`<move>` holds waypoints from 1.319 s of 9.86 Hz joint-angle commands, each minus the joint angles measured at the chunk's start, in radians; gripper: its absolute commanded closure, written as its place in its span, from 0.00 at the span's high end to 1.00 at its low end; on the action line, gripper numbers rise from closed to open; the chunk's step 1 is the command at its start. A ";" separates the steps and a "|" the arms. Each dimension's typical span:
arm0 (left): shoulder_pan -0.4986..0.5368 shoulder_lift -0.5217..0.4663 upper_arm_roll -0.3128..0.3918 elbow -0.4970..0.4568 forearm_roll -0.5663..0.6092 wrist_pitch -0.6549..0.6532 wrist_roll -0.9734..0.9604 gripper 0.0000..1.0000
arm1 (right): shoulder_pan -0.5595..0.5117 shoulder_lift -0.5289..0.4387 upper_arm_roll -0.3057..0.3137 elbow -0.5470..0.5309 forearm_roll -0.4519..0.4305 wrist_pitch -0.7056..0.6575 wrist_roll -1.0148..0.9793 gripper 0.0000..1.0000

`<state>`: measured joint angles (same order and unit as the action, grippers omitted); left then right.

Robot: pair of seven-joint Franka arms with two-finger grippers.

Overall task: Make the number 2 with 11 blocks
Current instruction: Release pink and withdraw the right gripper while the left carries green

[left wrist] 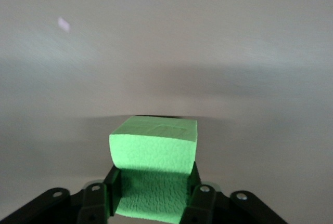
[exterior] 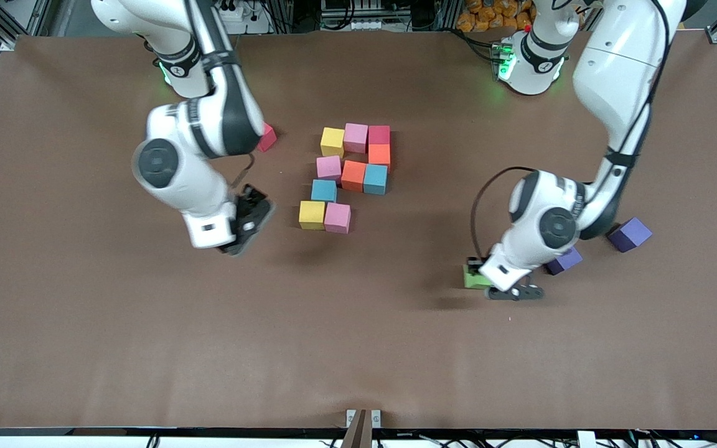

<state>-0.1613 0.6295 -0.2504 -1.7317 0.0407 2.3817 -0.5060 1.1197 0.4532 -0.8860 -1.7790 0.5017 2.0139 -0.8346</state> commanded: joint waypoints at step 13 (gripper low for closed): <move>-0.383 0.078 0.002 0.193 -0.025 -0.214 -1.331 0.00 | -1.218 -0.288 0.947 0.064 -0.479 -0.317 0.684 1.00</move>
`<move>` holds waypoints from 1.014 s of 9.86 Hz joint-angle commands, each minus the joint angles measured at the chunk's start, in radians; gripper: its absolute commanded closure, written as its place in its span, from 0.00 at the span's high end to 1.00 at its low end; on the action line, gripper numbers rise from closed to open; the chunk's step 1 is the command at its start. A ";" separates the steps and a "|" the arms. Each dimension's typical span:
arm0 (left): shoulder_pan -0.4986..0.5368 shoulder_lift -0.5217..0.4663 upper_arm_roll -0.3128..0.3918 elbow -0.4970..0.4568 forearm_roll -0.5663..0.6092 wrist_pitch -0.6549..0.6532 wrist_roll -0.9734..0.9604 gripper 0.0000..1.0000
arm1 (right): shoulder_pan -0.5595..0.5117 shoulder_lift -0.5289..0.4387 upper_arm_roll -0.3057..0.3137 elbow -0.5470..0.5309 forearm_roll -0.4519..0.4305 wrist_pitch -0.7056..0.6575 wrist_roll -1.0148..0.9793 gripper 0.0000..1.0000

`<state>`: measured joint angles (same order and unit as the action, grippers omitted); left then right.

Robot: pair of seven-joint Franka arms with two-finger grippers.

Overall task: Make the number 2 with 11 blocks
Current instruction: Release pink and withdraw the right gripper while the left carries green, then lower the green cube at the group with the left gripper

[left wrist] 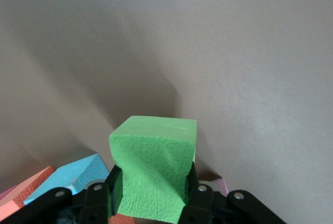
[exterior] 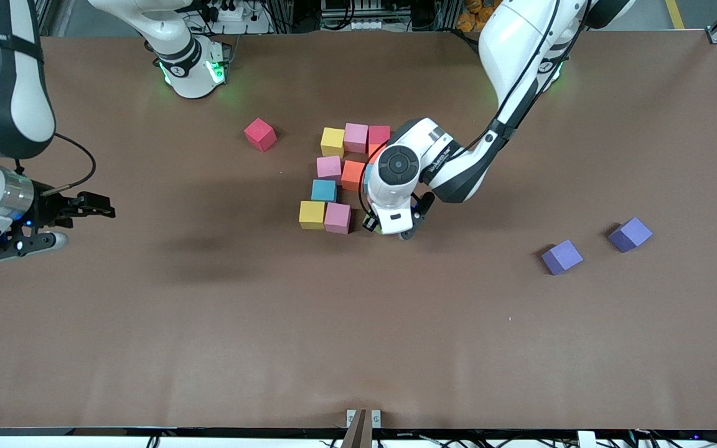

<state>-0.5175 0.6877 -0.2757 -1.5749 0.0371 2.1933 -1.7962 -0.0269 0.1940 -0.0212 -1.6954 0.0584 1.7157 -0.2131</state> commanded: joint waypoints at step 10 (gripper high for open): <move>-0.098 0.113 0.059 0.144 -0.032 -0.027 -0.275 0.00 | -0.065 -0.022 0.083 -0.004 -0.052 -0.025 -0.065 1.00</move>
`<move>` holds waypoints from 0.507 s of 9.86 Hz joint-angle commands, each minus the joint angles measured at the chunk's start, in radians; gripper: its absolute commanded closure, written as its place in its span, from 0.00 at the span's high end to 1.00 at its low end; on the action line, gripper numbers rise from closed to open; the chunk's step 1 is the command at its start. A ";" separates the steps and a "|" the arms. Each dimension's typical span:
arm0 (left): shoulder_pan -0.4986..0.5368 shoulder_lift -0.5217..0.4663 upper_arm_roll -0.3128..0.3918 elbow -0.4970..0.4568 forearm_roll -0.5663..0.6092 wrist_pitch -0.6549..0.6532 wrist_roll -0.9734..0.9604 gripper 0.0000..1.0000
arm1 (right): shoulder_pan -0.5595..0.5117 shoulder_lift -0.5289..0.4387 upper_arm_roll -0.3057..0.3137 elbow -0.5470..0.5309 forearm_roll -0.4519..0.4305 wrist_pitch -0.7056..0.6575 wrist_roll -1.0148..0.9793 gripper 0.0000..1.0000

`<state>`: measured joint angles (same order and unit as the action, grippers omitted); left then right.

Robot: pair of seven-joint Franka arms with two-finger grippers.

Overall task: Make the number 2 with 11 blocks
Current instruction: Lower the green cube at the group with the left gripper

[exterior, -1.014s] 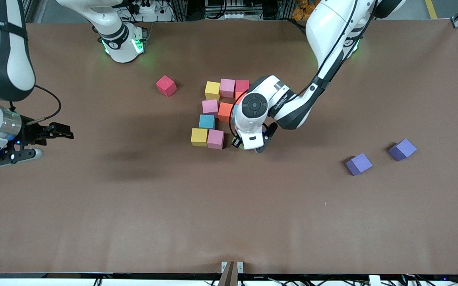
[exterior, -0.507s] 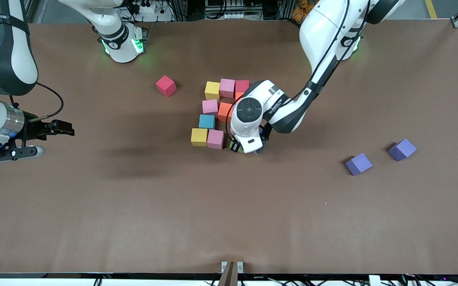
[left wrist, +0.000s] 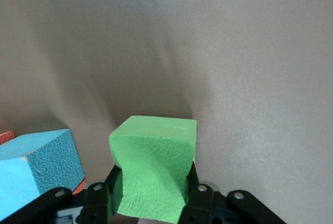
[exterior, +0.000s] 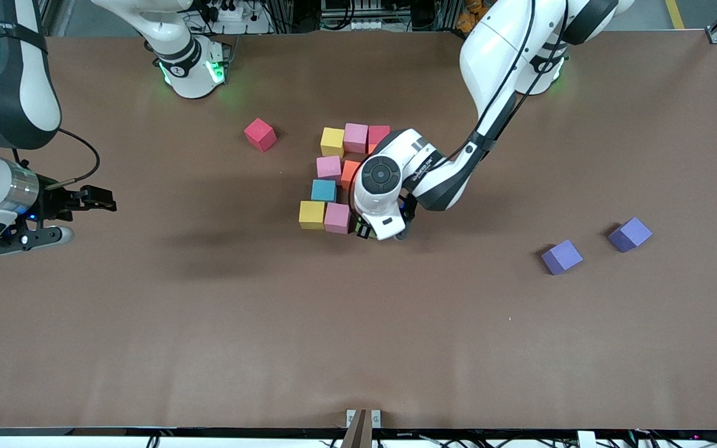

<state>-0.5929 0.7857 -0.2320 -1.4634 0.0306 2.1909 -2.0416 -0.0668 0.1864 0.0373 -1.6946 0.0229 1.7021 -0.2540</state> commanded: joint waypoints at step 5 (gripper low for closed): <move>-0.022 0.036 0.017 0.043 -0.077 -0.025 -0.070 0.00 | -0.025 -0.015 0.024 -0.005 -0.015 -0.012 -0.031 1.00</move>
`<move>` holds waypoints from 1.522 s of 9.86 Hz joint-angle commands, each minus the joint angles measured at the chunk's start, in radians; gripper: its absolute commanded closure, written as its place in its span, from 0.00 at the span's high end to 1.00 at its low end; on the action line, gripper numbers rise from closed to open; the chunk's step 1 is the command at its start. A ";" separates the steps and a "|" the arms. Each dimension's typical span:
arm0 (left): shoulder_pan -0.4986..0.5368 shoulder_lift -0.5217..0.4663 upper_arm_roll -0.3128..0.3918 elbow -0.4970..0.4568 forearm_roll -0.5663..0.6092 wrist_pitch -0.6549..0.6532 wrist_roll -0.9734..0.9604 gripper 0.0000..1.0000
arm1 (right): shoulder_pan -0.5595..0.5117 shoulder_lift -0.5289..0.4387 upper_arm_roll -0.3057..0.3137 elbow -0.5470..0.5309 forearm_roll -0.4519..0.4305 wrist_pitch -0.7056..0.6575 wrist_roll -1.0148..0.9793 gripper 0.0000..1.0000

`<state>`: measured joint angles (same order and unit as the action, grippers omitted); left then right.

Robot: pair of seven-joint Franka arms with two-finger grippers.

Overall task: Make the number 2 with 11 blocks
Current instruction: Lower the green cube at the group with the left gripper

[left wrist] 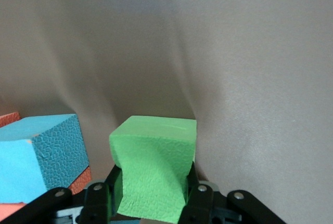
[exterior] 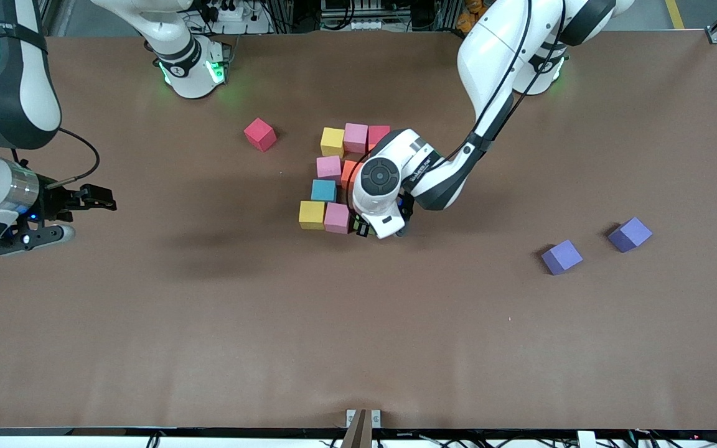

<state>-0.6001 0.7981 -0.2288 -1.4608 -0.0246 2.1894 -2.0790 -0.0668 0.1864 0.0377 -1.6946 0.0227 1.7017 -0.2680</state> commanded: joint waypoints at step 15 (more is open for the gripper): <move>-0.049 0.061 0.046 0.085 -0.094 -0.036 -0.076 0.00 | -0.030 -0.008 0.018 -0.003 -0.009 -0.008 -0.043 1.00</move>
<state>-0.6337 0.8309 -0.1972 -1.4048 -0.0957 2.1747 -2.1428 -0.0703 0.1866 0.0364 -1.6947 0.0227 1.7010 -0.2997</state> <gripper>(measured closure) 0.511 0.000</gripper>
